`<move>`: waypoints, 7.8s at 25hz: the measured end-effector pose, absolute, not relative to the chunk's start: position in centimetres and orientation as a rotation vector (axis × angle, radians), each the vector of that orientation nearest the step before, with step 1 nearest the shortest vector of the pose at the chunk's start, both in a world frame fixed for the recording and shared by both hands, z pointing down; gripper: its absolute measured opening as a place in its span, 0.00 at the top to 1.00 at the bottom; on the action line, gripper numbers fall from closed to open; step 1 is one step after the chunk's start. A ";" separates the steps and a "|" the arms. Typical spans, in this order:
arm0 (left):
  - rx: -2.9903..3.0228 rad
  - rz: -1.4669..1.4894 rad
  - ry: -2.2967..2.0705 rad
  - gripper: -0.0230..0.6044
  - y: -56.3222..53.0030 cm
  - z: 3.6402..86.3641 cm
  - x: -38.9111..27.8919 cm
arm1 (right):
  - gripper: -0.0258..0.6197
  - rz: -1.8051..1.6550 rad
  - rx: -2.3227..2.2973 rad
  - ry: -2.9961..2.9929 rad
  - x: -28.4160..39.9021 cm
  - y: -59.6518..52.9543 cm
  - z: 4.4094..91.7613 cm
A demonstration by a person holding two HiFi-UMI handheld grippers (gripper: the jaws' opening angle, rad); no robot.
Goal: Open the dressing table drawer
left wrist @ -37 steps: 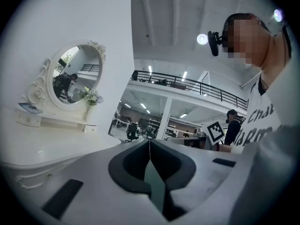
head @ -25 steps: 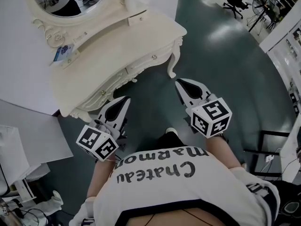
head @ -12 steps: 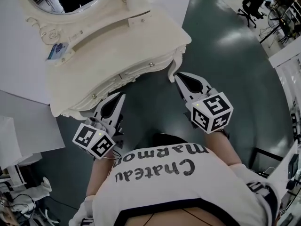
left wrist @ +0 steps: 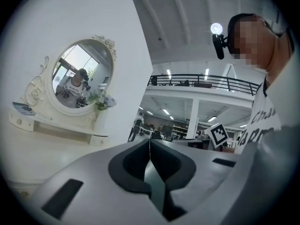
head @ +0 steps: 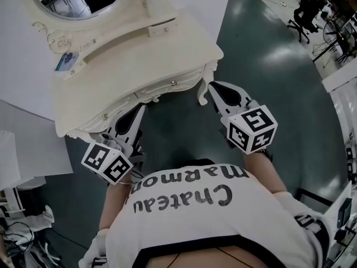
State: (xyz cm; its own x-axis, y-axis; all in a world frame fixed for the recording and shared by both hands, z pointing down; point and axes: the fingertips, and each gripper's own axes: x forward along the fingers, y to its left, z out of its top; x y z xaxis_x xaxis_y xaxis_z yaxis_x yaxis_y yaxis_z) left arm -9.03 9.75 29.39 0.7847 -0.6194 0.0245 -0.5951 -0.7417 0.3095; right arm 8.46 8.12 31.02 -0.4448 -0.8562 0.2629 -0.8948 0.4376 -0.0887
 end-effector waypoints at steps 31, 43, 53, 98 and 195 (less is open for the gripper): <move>2.645 -0.095 -0.839 0.93 -3.3 30.7 -4.1 | 0.92 0.487 1.593 -2.397 13.0 -2.1 34.9; 2.654 -0.145 -0.880 0.93 -14.2 28.9 -6.7 | 0.92 0.472 1.536 -2.445 10.0 -14.5 33.0; 2.553 -0.169 -1.089 0.93 -17.8 30.6 -13.6 | 0.92 0.511 1.364 -2.424 5.3 -22.0 37.9; 2.229 -0.175 -1.523 0.93 -19.4 33.2 -18.3 | 0.68 0.807 1.246 -2.203 4.4 -35.0 51.3; 2.202 -0.226 -1.582 0.93 -15.8 31.9 -18.7 | 0.79 0.939 1.332 -2.111 5.9 -33.3 52.9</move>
State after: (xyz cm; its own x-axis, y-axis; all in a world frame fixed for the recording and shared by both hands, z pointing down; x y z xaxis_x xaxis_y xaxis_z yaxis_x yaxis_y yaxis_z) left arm -18.68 -15.81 31.91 0.3400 -0.9341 0.1087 -0.8661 -0.2660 0.4232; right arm 5.90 -33.27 52.93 -0.4182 -0.5864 0.6937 -0.9079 0.2943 -0.2985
